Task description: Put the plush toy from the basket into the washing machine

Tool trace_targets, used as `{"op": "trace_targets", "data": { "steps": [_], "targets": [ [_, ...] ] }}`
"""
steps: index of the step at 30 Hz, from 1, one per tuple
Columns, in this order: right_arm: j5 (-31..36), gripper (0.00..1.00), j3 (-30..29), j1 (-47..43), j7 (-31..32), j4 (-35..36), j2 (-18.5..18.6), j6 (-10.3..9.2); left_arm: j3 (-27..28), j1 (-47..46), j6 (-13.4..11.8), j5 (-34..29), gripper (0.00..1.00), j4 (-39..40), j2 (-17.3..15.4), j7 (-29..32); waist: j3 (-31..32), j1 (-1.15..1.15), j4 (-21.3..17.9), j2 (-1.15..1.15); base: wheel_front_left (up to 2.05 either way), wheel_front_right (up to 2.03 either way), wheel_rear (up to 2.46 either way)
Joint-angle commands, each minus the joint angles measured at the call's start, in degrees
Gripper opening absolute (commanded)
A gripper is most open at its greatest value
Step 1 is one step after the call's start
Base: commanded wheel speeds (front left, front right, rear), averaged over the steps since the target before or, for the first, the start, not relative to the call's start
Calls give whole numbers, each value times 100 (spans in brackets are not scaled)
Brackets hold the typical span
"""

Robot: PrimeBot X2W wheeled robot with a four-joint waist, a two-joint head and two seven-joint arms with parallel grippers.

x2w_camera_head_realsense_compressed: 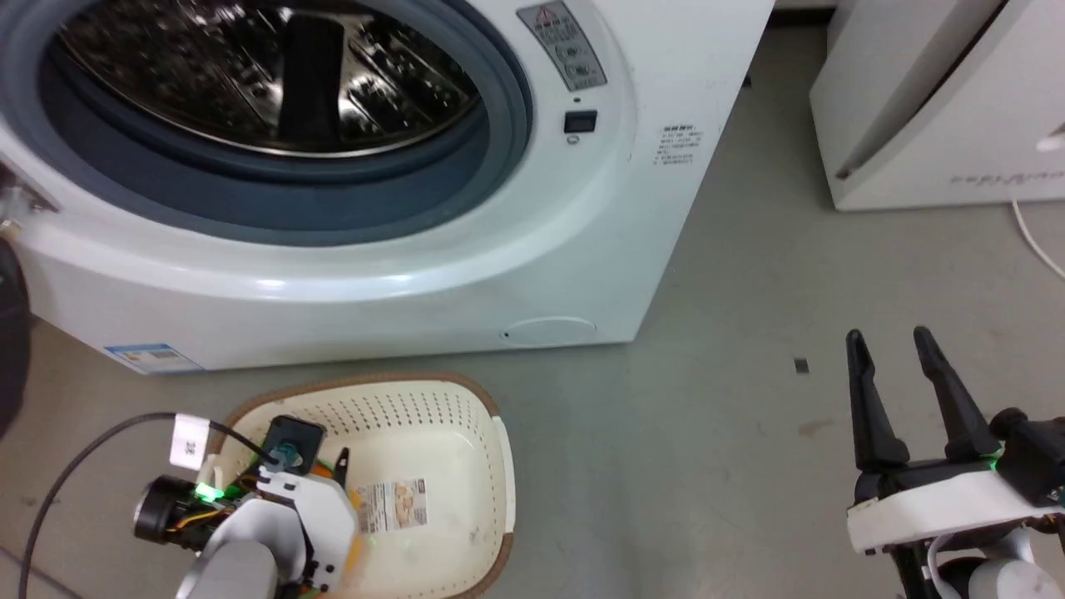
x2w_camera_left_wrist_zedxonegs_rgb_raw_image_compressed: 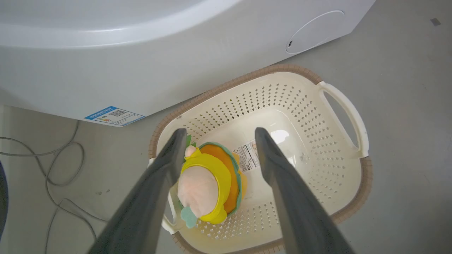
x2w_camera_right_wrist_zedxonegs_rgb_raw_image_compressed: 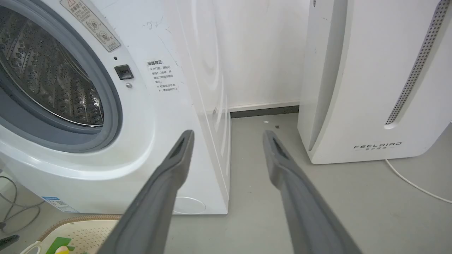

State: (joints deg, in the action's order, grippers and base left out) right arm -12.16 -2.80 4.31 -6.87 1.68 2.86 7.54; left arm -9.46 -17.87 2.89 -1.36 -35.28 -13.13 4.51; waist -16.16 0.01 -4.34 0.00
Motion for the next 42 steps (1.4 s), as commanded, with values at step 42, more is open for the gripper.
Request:
{"op": "trace_targets", "data": {
  "steps": [42],
  "targets": [
    [-891,100,-266,1049,-592,366,1,-5,-1195,-2238,-336,-54,100,-2780,-849,709,-2617,-1,-467,0,0,0,0]
  ]
}}
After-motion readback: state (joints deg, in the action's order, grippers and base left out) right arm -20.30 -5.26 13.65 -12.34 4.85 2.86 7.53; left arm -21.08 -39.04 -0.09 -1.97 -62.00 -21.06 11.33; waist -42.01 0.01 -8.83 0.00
